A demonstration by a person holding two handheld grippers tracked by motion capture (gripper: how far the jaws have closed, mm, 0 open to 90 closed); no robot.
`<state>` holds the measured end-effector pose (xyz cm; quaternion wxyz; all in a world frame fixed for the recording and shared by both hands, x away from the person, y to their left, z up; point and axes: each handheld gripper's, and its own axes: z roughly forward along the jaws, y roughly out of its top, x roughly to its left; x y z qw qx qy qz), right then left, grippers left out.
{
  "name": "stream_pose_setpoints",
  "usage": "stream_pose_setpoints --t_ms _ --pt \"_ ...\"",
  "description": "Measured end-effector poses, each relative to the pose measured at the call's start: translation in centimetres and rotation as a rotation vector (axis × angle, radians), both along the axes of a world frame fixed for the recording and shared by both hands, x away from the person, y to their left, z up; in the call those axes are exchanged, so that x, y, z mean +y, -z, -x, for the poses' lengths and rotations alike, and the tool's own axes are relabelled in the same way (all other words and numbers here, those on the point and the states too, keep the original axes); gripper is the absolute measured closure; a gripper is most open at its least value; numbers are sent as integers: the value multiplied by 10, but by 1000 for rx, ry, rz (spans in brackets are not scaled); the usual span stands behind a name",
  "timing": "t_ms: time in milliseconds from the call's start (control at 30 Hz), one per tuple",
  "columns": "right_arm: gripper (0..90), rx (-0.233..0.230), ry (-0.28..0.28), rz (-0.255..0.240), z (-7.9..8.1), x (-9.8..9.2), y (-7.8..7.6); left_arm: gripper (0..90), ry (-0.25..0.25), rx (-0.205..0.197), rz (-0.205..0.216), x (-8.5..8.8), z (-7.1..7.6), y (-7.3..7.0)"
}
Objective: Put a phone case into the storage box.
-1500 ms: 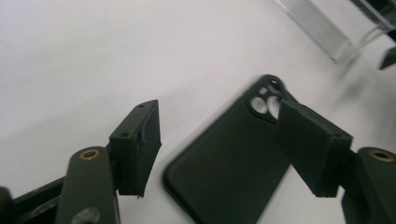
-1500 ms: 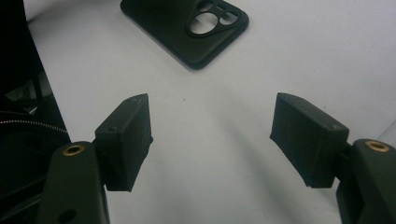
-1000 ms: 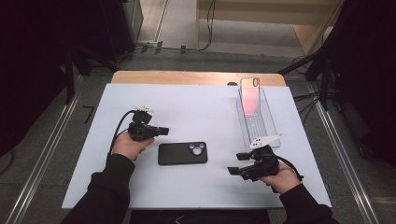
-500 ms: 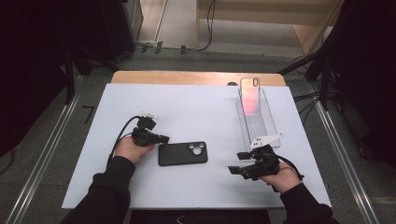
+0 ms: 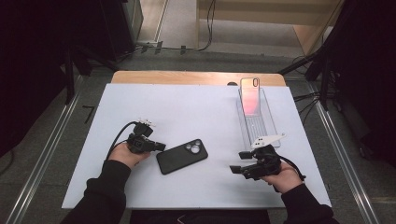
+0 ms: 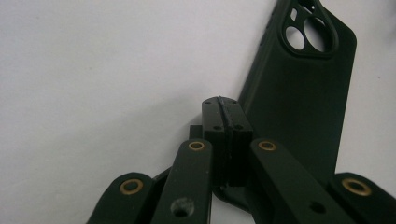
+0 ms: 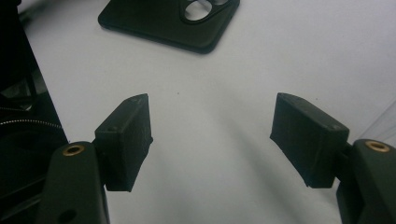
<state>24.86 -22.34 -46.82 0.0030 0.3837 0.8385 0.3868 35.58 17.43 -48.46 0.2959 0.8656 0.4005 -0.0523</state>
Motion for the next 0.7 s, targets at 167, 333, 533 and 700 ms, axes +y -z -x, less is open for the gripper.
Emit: stream_pose_setpoints --t_ms 167,333,533,700 --pt "270 -3 7 -2 1 -1 -1 898 12 10 -5 2 6 1" --pt "269 -9 11 1 1 -2 -1 867 21 40 -6 2 13 1" --pt "268 -14 17 -1 1 -3 -2 724 -16 34 106 14 11 -11" --pt "265 -14 24 4 1 -6 -2 550 9 -10 204 20 23 -21"
